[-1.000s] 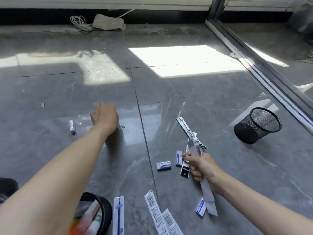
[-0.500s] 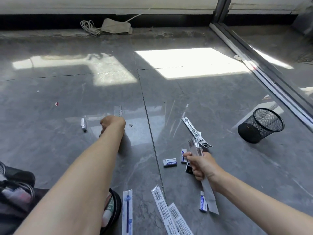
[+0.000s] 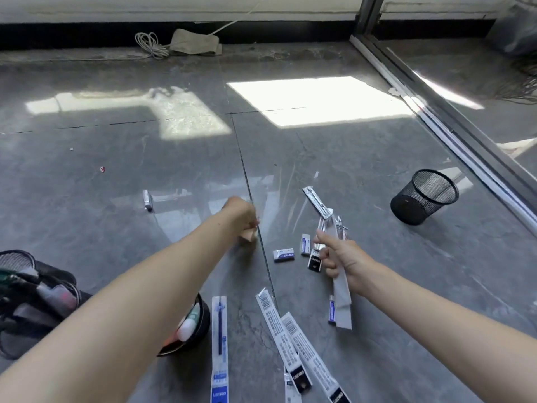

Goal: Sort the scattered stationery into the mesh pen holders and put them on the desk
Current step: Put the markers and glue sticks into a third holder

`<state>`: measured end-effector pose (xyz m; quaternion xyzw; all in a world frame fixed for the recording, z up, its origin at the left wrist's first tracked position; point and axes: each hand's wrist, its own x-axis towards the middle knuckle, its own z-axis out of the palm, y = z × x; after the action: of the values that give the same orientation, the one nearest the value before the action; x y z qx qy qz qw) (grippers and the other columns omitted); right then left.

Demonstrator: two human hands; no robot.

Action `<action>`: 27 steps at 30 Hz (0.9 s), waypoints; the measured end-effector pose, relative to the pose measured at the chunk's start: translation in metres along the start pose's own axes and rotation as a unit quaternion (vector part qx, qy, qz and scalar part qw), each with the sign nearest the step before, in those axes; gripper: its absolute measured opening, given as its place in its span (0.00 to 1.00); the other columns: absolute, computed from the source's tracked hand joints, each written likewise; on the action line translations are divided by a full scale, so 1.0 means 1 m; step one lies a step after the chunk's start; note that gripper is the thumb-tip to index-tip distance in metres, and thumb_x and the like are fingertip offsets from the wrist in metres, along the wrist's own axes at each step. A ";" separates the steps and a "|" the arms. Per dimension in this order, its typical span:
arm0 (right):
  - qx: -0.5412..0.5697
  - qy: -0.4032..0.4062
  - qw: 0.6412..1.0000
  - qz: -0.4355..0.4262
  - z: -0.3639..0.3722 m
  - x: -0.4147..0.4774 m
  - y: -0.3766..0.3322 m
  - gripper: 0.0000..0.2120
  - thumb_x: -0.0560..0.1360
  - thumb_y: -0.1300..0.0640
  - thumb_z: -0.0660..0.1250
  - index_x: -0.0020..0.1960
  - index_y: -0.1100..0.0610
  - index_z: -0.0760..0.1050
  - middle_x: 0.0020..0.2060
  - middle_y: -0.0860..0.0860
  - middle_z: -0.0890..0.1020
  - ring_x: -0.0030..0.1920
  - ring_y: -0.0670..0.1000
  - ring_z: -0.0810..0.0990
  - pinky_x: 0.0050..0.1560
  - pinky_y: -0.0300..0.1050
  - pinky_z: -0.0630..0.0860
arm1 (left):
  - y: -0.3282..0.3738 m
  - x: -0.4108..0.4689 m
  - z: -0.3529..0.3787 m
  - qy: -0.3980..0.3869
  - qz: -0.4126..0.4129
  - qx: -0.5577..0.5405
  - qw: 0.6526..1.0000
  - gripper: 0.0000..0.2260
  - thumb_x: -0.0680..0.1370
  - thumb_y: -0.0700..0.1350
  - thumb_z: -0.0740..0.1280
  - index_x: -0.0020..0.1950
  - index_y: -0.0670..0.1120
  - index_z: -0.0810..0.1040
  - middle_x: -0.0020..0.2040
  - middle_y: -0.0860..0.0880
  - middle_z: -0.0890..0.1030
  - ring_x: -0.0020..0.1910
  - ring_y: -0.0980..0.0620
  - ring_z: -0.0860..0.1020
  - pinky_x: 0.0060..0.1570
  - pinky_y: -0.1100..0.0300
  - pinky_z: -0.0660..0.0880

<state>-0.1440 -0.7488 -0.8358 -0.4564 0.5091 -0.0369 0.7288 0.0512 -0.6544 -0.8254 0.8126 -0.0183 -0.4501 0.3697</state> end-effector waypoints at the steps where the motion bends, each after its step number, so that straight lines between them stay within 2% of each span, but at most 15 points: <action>1: 0.008 0.002 1.000 0.001 0.002 -0.002 -0.002 0.12 0.74 0.49 0.68 0.43 0.59 0.74 0.27 0.52 0.68 0.19 0.44 0.60 0.19 0.31 0.54 | 0.008 -0.015 0.007 -0.051 -0.011 0.006 0.999 0.08 0.78 0.30 0.60 0.41 0.40 0.68 0.34 0.43 0.75 0.30 0.50 0.74 0.33 0.58 0.73; 4: 0.036 -0.010 0.999 -0.003 0.010 -0.008 -0.007 0.18 0.68 0.44 0.70 0.43 0.58 0.72 0.28 0.53 0.70 0.21 0.45 0.64 0.17 0.32 0.55 | 0.013 -0.053 0.032 -0.229 -0.051 0.013 0.972 0.06 0.80 0.32 0.56 0.52 0.38 0.72 0.33 0.44 0.80 0.30 0.53 0.79 0.29 0.59 0.76; 6: 0.066 -0.026 0.997 0.005 0.015 -0.014 -0.011 0.20 0.62 0.44 0.73 0.40 0.57 0.71 0.28 0.54 0.72 0.21 0.47 0.66 0.17 0.31 0.58 | 0.012 -0.072 0.042 -0.303 -0.060 0.004 0.951 0.11 0.81 0.34 0.52 0.47 0.37 0.73 0.31 0.45 0.81 0.29 0.53 0.80 0.29 0.61 0.77; 7: 0.077 -0.036 0.996 0.016 0.016 -0.015 -0.011 0.18 0.62 0.46 0.74 0.38 0.57 0.72 0.28 0.54 0.73 0.21 0.49 0.67 0.18 0.32 0.62 | 0.010 -0.082 0.047 -0.318 -0.056 0.016 0.946 0.12 0.81 0.34 0.51 0.44 0.39 0.72 0.31 0.45 0.80 0.28 0.53 0.80 0.29 0.61 0.78; 9: 0.091 -0.062 0.993 0.041 0.019 -0.019 -0.010 0.11 0.68 0.54 0.72 0.36 0.59 0.74 0.26 0.55 0.75 0.22 0.53 0.71 0.23 0.38 0.69 | 0.007 -0.092 0.055 -0.332 -0.037 0.065 0.940 0.11 0.82 0.35 0.52 0.43 0.40 0.71 0.35 0.45 0.79 0.32 0.51 0.78 0.38 0.57 0.77; 12: 0.059 -0.044 0.997 0.023 0.024 -0.021 -0.008 0.04 0.72 0.66 0.64 0.38 0.61 0.71 0.22 0.54 0.71 0.22 0.52 0.70 0.27 0.39 0.66 | 0.007 -0.097 0.044 -0.334 -0.002 0.190 0.923 0.08 0.82 0.40 0.57 0.47 0.40 0.74 0.41 0.45 0.78 0.41 0.50 0.79 0.45 0.56 0.75; 15: 0.013 -0.011 1.000 -0.007 0.028 -0.023 -0.010 0.06 0.75 0.67 0.60 0.41 0.61 0.72 0.17 0.51 0.68 0.18 0.48 0.71 0.23 0.34 0.65 | 0.008 -0.089 0.020 -0.278 0.012 0.239 0.930 0.08 0.81 0.41 0.59 0.56 0.39 0.75 0.49 0.43 0.80 0.46 0.48 0.80 0.44 0.58 0.75; 17: -0.003 -0.004 1.000 -0.002 0.032 -0.022 -0.010 0.08 0.76 0.68 0.58 0.43 0.61 0.74 0.17 0.50 0.65 0.18 0.48 0.69 0.21 0.33 0.67 | 0.005 -0.070 -0.009 -0.180 0.035 0.266 0.946 0.12 0.81 0.40 0.58 0.62 0.36 0.72 0.57 0.39 0.79 0.39 0.50 0.79 0.39 0.59 0.74; 18: -0.007 -0.008 1.000 0.005 0.033 -0.020 -0.010 0.09 0.77 0.68 0.57 0.44 0.61 0.75 0.18 0.50 0.64 0.18 0.48 0.67 0.21 0.35 0.69 | 0.003 -0.059 -0.025 -0.124 0.042 0.287 0.949 0.13 0.81 0.39 0.58 0.63 0.35 0.72 0.59 0.38 0.78 0.39 0.50 0.79 0.37 0.59 0.73; 19: -0.013 -0.018 1.000 0.015 0.036 -0.019 -0.010 0.09 0.77 0.67 0.56 0.45 0.60 0.75 0.19 0.51 0.64 0.17 0.47 0.64 0.25 0.38 0.71 | 0.001 -0.050 -0.042 -0.065 0.046 0.321 0.944 0.13 0.80 0.38 0.57 0.62 0.34 0.71 0.60 0.37 0.77 0.43 0.48 0.80 0.36 0.57 0.73; 21: -0.037 -0.036 0.998 0.039 0.042 -0.013 -0.009 0.10 0.78 0.64 0.55 0.47 0.59 0.75 0.19 0.50 0.62 0.17 0.46 0.60 0.30 0.44 0.75 | -0.006 -0.032 -0.076 0.045 0.043 0.417 0.907 0.12 0.80 0.35 0.54 0.62 0.37 0.71 0.63 0.38 0.74 0.58 0.42 0.77 0.44 0.54 0.73; 23: -0.058 -0.031 0.997 0.042 0.044 -0.009 -0.008 0.07 0.79 0.62 0.57 0.46 0.59 0.73 0.18 0.48 0.60 0.16 0.45 0.57 0.21 0.39 0.68 | -0.015 -0.014 -0.105 0.115 0.031 0.503 0.856 0.16 0.80 0.35 0.52 0.67 0.41 0.68 0.67 0.43 0.71 0.66 0.42 0.69 0.53 0.57 0.64; 24: -0.064 -0.025 0.997 0.035 0.046 -0.008 -0.007 0.05 0.78 0.61 0.59 0.46 0.59 0.72 0.17 0.48 0.59 0.16 0.45 0.56 0.19 0.35 0.61 | -0.021 -0.003 -0.118 0.130 0.014 0.518 0.846 0.17 0.80 0.36 0.51 0.69 0.42 0.67 0.69 0.44 0.69 0.68 0.41 0.67 0.54 0.58 0.60; 25: -0.072 -0.015 0.997 0.024 0.048 -0.006 -0.006 0.03 0.77 0.61 0.62 0.44 0.59 0.71 0.18 0.48 0.59 0.16 0.45 0.56 0.18 0.32 0.57 | -0.028 0.012 -0.131 0.138 -0.008 0.515 0.846 0.18 0.80 0.38 0.51 0.71 0.43 0.64 0.71 0.44 0.67 0.70 0.40 0.64 0.58 0.57 0.60; 27: -0.116 0.015 0.993 -0.019 0.048 -0.002 -0.003 0.07 0.75 0.62 0.66 0.40 0.58 0.70 0.20 0.49 0.62 0.16 0.44 0.57 0.19 0.31 0.55 | -0.038 0.032 -0.147 0.148 -0.039 0.477 0.865 0.21 0.81 0.41 0.53 0.75 0.45 0.59 0.74 0.39 0.60 0.73 0.35 0.55 0.67 0.52 0.60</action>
<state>-0.1067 -0.7194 -0.8292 -0.5467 0.5124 0.0016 0.6622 0.1685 -0.5521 -0.8248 0.9469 -0.1442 -0.2754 -0.0827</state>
